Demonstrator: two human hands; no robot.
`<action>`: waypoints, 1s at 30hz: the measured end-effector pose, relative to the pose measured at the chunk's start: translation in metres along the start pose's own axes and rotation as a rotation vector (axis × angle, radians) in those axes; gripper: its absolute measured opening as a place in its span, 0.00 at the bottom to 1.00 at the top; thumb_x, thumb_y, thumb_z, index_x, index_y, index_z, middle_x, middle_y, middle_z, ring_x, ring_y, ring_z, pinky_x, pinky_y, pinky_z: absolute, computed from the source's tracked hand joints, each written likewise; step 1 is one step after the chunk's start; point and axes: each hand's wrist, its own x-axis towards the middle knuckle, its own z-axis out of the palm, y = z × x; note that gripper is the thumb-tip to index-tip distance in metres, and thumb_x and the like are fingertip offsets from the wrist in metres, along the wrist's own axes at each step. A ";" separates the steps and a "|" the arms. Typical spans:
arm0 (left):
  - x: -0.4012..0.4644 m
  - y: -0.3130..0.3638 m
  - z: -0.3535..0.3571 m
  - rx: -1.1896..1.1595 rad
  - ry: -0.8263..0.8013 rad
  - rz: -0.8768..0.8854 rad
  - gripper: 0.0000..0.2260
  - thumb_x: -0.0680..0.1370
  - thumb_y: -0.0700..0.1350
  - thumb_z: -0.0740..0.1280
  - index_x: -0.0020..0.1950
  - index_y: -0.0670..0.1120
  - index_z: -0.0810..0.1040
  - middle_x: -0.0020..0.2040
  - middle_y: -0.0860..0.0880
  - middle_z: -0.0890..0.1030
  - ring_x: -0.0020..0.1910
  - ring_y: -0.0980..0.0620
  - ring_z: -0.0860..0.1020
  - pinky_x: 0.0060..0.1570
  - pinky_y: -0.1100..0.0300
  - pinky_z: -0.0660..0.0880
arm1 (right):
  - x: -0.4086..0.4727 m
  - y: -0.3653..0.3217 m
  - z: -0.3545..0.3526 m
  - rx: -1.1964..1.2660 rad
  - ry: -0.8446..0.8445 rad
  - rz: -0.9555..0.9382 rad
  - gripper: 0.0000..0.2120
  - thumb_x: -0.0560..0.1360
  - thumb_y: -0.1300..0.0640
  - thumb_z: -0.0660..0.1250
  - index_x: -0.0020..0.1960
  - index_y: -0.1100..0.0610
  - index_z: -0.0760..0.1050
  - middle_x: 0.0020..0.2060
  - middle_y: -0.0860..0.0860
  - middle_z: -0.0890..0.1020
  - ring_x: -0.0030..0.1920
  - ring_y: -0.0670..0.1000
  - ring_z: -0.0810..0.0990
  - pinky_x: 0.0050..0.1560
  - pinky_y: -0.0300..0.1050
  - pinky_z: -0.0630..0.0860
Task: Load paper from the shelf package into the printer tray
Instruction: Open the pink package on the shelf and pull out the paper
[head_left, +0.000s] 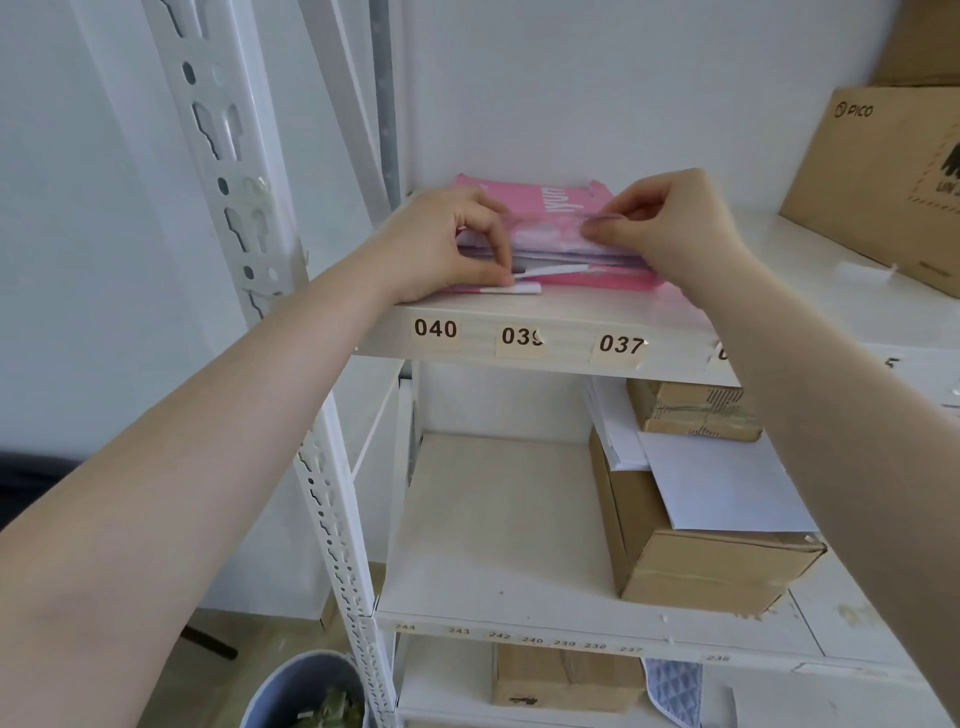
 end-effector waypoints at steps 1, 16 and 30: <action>0.002 0.000 0.001 0.051 -0.016 0.026 0.08 0.65 0.59 0.73 0.42 0.61 0.82 0.57 0.58 0.75 0.56 0.70 0.72 0.59 0.69 0.65 | -0.003 0.003 0.000 0.038 0.031 0.000 0.12 0.64 0.50 0.78 0.41 0.57 0.84 0.27 0.45 0.77 0.26 0.40 0.70 0.30 0.35 0.65; 0.021 0.021 0.021 0.060 0.068 -0.007 0.11 0.65 0.50 0.78 0.44 0.52 0.80 0.46 0.59 0.78 0.48 0.59 0.74 0.49 0.62 0.70 | -0.011 0.010 0.008 0.094 -0.075 0.029 0.17 0.65 0.54 0.78 0.45 0.65 0.80 0.32 0.49 0.73 0.31 0.44 0.67 0.28 0.33 0.61; 0.017 0.022 0.022 0.076 0.119 -0.033 0.07 0.66 0.44 0.77 0.40 0.50 0.82 0.47 0.53 0.78 0.50 0.49 0.77 0.53 0.48 0.73 | -0.010 0.013 0.010 0.180 -0.064 0.081 0.18 0.66 0.55 0.77 0.47 0.67 0.79 0.37 0.55 0.76 0.37 0.50 0.72 0.40 0.42 0.68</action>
